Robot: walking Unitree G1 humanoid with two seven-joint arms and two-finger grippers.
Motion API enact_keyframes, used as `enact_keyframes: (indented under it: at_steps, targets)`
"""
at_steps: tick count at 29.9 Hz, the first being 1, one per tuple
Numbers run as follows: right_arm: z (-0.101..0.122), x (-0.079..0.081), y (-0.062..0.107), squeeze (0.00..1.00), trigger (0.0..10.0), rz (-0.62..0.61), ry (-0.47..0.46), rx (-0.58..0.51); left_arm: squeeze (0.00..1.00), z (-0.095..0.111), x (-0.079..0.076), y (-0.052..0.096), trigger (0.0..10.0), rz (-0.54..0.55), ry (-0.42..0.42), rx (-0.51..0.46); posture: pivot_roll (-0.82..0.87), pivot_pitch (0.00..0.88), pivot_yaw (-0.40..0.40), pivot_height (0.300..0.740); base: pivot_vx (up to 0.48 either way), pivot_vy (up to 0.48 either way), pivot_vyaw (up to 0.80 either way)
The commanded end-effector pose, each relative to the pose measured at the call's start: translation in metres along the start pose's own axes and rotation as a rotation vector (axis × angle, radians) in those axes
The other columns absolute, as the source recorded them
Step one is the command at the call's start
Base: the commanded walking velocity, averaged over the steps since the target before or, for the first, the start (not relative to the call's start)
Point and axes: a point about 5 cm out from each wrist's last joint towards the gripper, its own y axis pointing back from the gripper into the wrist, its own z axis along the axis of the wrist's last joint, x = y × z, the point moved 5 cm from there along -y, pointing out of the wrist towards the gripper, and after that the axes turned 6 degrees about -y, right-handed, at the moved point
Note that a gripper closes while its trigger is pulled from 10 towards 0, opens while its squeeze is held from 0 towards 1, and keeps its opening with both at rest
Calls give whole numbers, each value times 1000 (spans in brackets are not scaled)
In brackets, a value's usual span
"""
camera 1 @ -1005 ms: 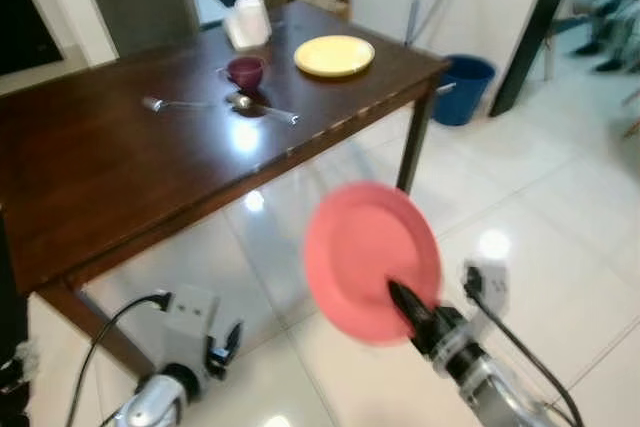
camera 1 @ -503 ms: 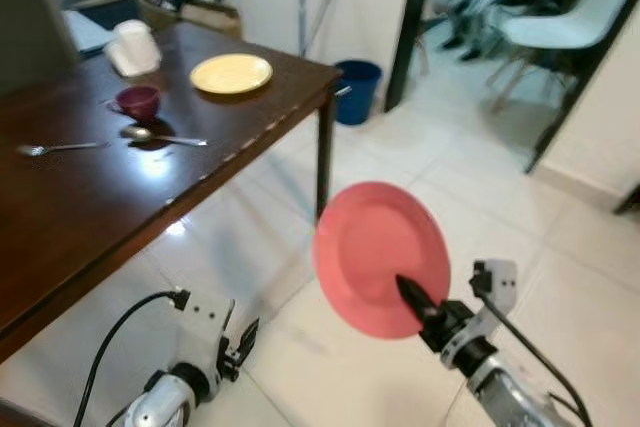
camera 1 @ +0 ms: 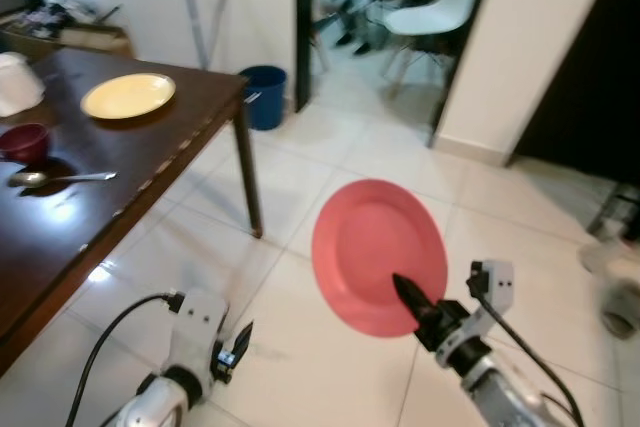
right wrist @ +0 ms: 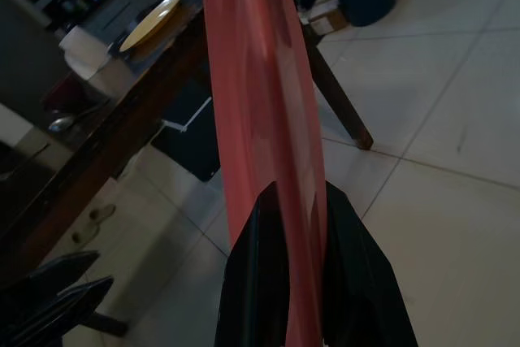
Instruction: Setting the table
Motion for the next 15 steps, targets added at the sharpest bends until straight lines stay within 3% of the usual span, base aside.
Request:
enact_keyframes:
  at_steps: [1,15]
  targets:
    - [2,-4,1,0,10000,-8,8,0,0,-4,-1,1,10000,3,-3,17,-98,0,111,740,0,0,-781]
    - [3,-5,0,0,10000,-9,9,-5,0,-4,-1,-1,10000,3,4,19,-105,0,114,740,0,0,-781]
